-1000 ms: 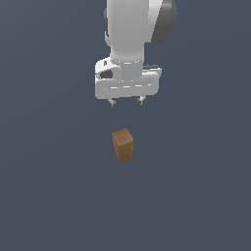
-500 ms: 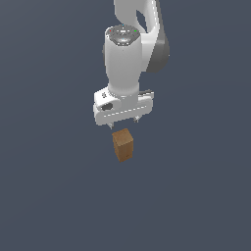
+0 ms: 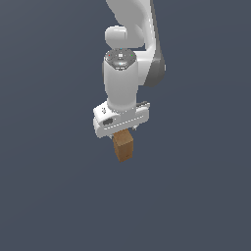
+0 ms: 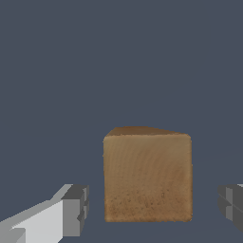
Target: Pick up the object and move it to a goal position.
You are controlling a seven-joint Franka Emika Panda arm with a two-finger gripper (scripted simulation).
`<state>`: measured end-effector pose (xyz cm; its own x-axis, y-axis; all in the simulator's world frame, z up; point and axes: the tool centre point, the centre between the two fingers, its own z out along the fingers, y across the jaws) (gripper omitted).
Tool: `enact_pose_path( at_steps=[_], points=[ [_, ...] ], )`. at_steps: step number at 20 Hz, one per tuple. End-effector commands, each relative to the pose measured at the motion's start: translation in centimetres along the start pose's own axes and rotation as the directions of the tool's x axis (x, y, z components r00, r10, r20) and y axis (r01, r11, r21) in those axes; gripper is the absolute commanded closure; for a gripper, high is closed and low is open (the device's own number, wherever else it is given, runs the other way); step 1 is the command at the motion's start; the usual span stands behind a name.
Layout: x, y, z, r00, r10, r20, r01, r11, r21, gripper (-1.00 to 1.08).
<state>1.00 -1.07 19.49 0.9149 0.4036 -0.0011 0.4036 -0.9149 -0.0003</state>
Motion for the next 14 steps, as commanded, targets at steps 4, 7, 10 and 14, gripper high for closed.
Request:
enact_pose_path(
  at_steps=[4, 7, 10, 14],
  points=[
    [0.0, 0.0, 0.3, 1.0, -0.003, 0.0, 0.003, 1.0, 0.0, -0.92],
    [0.0, 0.0, 1.0, 1.0, -0.003, 0.0, 0.003, 1.0, 0.0, -0.92],
    [0.0, 0.0, 2.3, 1.0, -0.005, -0.001, 0.005, 1.0, 0.0, -0.92],
    [0.0, 0.0, 4.3, 1.0, -0.006, -0.001, 0.006, 1.0, 0.0, -0.92]
  ],
)
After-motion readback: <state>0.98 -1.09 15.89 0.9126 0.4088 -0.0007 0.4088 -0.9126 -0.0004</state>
